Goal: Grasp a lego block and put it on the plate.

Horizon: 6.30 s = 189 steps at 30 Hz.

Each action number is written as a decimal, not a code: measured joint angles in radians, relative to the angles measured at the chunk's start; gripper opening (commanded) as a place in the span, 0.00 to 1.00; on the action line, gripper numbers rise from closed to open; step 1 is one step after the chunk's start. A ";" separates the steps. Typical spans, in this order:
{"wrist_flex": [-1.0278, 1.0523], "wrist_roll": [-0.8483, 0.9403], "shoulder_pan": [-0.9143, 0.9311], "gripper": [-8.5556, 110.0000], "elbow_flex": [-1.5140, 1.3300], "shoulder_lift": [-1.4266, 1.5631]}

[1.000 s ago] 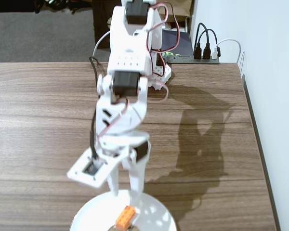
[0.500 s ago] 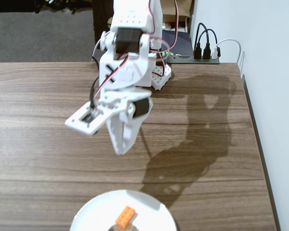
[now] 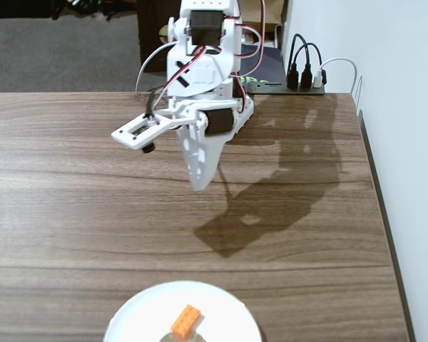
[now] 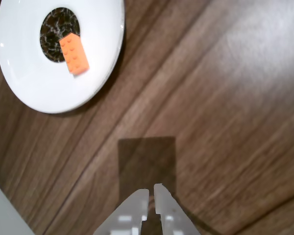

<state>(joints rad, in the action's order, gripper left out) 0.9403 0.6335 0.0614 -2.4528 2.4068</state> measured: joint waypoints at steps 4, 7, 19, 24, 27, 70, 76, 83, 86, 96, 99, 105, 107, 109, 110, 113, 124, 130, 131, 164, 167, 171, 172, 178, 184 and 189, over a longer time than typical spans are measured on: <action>0.012 -0.058 0.003 0.08 -0.078 0.095; 0.026 -0.120 0.009 0.08 -0.127 0.163; 0.072 -0.396 0.002 0.08 -0.302 0.383; 0.114 -0.462 0.006 0.08 -0.354 0.472; 0.135 -0.497 0.006 0.08 -0.388 0.528; 0.324 -0.565 0.005 0.08 -0.469 0.887; 0.324 -0.565 0.005 0.08 -0.469 0.887; 0.324 -0.565 0.005 0.08 -0.469 0.887; 0.324 -0.565 0.005 0.08 -0.469 0.887; 0.324 -0.565 0.005 0.08 -0.469 0.887; 0.324 -0.565 0.005 0.08 -0.469 0.887; 0.324 -0.565 0.005 0.08 -0.469 0.887; 0.324 -0.565 0.005 0.08 -0.469 0.887; 0.324 -0.565 0.005 0.08 -0.469 0.887; 0.324 -0.565 0.005 0.08 -0.469 0.887; 0.324 -0.565 0.005 0.08 -0.469 0.887; 0.324 -0.565 0.005 0.08 -0.469 0.887; 0.324 -0.565 0.005 0.08 -0.469 0.887; 0.324 -0.565 0.005 0.08 -0.469 0.887; 0.324 -0.565 0.005 0.08 -0.469 0.887; 0.324 -0.565 0.005 0.08 -0.469 0.887; 0.324 -0.565 0.005 0.08 -0.469 0.887; 0.324 -0.565 0.005 0.08 -0.469 0.887; 0.324 -0.565 0.005 0.08 -0.469 0.887; 0.324 -0.565 0.005 0.08 -0.469 0.887; 0.324 -0.565 0.005 0.08 -0.469 0.887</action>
<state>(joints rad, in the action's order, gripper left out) 1.2640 0.0690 0.0660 -2.9222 3.2935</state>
